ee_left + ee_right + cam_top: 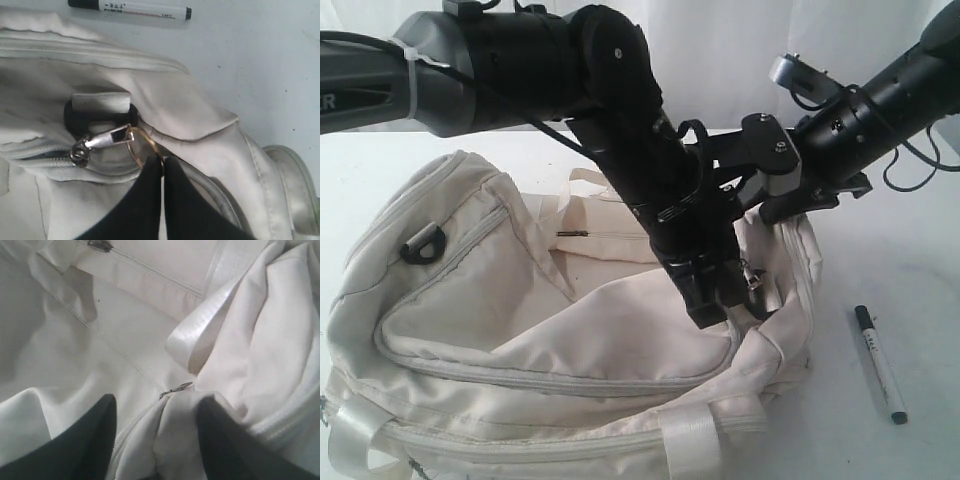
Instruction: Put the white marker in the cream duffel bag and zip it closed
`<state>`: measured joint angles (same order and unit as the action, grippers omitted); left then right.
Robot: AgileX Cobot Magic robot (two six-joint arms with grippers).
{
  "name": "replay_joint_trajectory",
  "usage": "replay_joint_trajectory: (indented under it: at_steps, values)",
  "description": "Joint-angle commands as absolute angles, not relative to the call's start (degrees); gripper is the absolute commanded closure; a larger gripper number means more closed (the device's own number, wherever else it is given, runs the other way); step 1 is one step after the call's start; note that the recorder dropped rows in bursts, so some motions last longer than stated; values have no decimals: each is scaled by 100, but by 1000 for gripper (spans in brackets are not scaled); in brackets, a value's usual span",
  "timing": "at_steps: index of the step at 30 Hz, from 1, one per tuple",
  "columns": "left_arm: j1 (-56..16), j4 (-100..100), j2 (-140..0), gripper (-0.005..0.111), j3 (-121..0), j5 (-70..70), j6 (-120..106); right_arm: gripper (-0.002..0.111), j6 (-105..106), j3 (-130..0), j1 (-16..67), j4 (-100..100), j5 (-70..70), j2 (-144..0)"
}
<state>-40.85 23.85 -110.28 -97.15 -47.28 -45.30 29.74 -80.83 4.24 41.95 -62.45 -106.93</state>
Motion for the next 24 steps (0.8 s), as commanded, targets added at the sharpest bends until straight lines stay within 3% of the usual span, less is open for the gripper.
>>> replay_joint_trajectory:
  at_steps: [1,7,19,24]
  values:
    - [-4133,2639,-10952,107,-9672,-4462,-4454,59,2956,-8054,468,4150,-6242,-10882]
    - [-4133,2680,-10952,107,-9672,-4338,-4495,62,3152,-8054,468,4165,-6594,-11143]
    - [-4133,2535,-10952,107,-9672,-4462,-4495,108,3448,-8054,468,4153,-6775,-11165]
    - [-4133,2535,-10952,107,-9672,-4642,-4495,108,3448,-8054,468,4176,-6541,-11165]
